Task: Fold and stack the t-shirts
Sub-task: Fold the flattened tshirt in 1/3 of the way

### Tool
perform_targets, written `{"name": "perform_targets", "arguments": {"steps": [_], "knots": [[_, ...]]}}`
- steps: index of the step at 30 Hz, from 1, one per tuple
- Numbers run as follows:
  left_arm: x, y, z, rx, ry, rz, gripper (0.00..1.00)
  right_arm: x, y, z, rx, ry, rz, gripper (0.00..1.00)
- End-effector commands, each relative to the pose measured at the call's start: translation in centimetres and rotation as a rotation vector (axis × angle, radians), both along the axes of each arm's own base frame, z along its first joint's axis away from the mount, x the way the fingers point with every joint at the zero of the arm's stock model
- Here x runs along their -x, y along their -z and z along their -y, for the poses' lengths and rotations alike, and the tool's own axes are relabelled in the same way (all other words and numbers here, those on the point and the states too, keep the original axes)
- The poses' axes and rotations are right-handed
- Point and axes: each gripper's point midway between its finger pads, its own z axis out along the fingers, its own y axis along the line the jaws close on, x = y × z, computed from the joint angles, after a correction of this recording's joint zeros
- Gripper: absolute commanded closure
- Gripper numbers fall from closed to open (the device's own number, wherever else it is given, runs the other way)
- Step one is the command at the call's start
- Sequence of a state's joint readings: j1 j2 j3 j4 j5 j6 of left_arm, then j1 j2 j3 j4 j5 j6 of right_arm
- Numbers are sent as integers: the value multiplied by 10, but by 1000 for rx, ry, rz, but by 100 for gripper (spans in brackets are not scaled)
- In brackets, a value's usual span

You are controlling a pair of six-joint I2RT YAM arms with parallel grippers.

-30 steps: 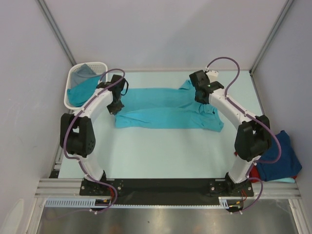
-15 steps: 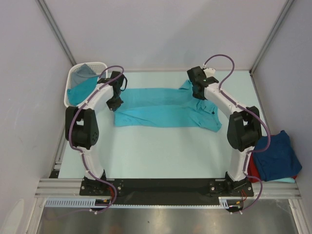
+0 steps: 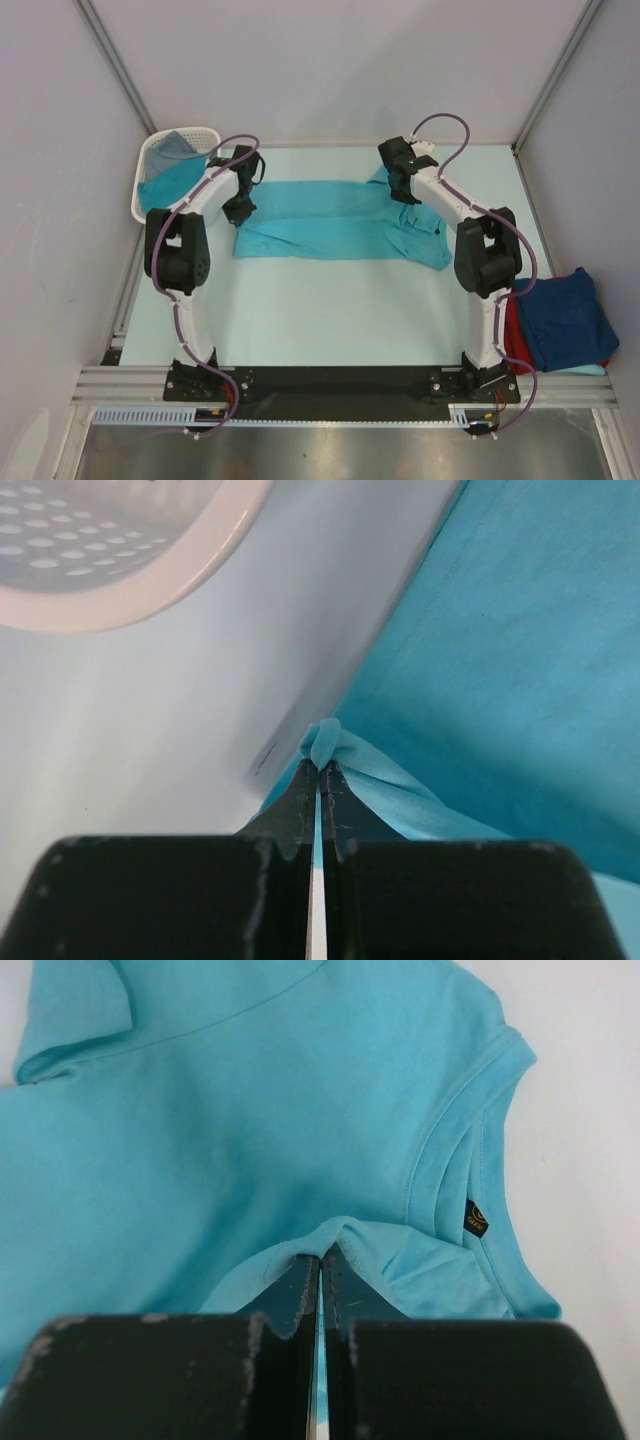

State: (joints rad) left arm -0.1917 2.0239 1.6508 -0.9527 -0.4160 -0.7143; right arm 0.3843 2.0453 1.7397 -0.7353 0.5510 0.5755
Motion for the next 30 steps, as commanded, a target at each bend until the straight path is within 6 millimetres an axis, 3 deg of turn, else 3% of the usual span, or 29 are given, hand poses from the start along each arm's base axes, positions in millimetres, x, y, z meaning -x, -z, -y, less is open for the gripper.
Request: {"name": "perform_targets", "arguments": {"steps": [1,6,7,8,10,14,15,21,22,30], "knots": [[-9,-10,-6,-15,-14,31,100,-9,-8,2,-4,14,27,100],[-6,-16,-6,-10,-13,42,100,-2,-15,8,-2,24,41,100],[-5,-25,-6,-3,-12,63,100,2,-16,9,-3,24,39,100],[-1,-27,-6,-2,-12,63,100,6,-30,9,-20,23,67,100],[3,-34,-7,3,-12,78,100,20,-28,9,-27,11,53,100],[25,-59,-4,29,1,129,100,48,-48,7,-23,-13,90,100],[29,-64,-2,31,9,145,100,55,-63,5,-37,-22,120,100],[61,-100,7,36,61,242,100,91,-79,5,-39,-39,127,100],[67,-100,7,33,67,230,100,95,-87,5,-50,-43,149,100],[115,-87,7,31,87,198,100,135,-73,5,-50,-56,113,100]]}}
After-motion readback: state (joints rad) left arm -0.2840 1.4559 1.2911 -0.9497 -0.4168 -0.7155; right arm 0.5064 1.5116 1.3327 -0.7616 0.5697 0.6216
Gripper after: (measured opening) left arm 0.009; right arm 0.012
